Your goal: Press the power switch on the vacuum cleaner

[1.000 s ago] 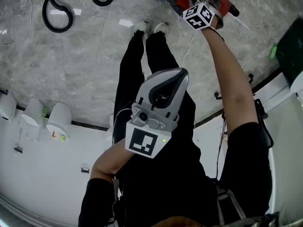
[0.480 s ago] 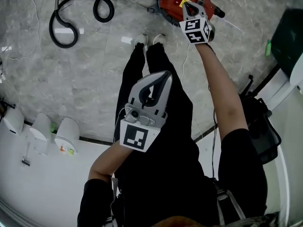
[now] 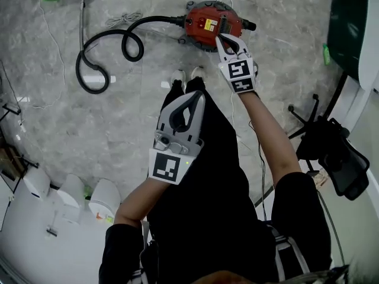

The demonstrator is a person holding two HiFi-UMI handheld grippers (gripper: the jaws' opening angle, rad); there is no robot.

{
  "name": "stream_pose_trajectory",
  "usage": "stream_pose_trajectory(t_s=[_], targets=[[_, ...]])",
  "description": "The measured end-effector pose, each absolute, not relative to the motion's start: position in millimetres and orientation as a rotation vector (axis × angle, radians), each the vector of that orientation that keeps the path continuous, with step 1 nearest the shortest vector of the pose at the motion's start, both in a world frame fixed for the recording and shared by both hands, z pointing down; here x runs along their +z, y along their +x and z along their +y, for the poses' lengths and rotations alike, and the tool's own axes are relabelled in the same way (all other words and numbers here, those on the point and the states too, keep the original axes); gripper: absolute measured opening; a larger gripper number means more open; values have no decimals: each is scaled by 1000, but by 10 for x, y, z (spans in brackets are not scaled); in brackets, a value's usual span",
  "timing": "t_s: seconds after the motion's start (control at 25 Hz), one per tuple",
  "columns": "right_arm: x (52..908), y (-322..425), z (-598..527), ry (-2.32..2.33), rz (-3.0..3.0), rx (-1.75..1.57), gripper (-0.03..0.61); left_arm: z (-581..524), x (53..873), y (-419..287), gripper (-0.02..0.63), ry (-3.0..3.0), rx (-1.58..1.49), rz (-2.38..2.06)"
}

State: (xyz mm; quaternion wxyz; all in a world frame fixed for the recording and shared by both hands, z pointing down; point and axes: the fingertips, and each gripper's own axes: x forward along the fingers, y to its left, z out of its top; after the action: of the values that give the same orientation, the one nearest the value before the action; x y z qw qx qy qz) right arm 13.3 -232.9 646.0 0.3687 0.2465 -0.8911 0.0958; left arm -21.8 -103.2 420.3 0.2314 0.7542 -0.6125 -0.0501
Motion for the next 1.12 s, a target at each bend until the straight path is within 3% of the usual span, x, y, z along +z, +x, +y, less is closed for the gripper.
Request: stream_pose_trajectory(t_s=[0.36, 1.12], targets=[[4941, 351, -1807, 771, -2453, 258, 18, -1001, 3554, 35, 18, 2206, -199, -1644], [2995, 1222, -1196, 1205, -2612, 120, 19, -811, 2863, 517, 18, 2401, -286, -1493]])
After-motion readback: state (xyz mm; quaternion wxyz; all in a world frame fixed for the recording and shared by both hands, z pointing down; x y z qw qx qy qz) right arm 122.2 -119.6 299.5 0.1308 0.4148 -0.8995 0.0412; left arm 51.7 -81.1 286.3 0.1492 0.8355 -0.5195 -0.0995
